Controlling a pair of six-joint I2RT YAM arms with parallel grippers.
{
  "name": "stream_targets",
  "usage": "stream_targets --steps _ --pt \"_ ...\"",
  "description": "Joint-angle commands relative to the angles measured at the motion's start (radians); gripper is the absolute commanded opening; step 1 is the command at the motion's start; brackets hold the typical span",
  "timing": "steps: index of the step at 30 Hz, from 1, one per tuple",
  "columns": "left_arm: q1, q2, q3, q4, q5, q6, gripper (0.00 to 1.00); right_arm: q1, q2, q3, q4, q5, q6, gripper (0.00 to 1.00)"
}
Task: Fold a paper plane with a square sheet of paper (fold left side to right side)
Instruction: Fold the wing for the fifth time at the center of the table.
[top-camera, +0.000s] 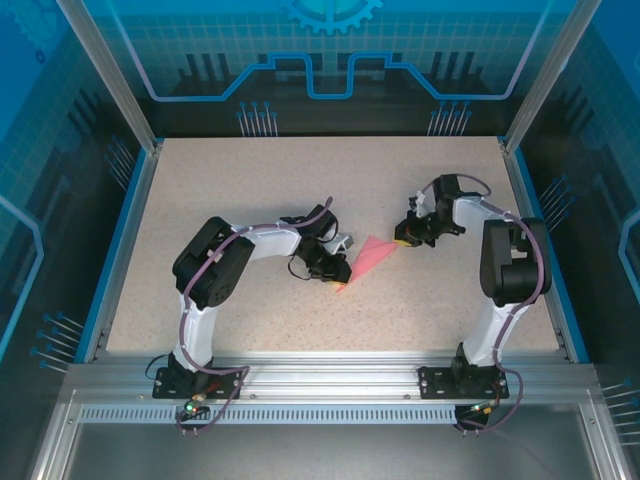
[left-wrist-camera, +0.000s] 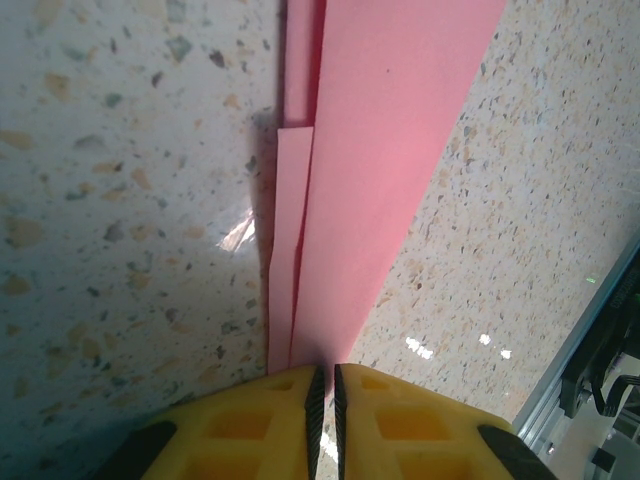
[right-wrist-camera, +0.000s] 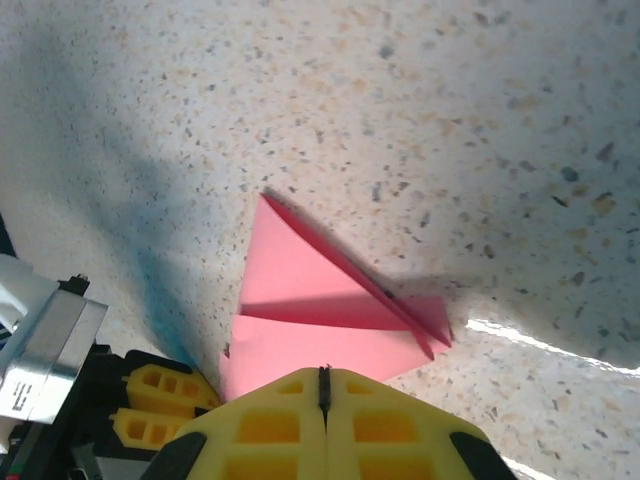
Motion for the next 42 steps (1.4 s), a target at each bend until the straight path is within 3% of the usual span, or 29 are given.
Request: stream_targets --steps 1,8,26,34,42 --pt "-0.001 0.045 -0.019 -0.067 -0.055 0.024 0.16 0.052 -0.014 0.031 -0.125 0.040 -0.081 0.00" --pt "-0.001 0.046 -0.017 -0.071 -0.055 0.025 0.16 0.115 0.065 0.077 -0.191 0.102 -0.111 0.00" --pt "-0.001 0.049 -0.025 -0.072 -0.063 0.022 0.16 0.136 0.177 0.177 -0.274 0.250 -0.140 0.00" --pt "-0.001 0.057 -0.023 -0.078 -0.068 0.022 0.16 0.132 0.199 0.209 -0.291 0.245 -0.139 0.00" --pt "-0.001 0.058 -0.027 -0.080 -0.070 0.022 0.16 0.082 0.217 0.217 -0.316 0.141 -0.166 0.00"
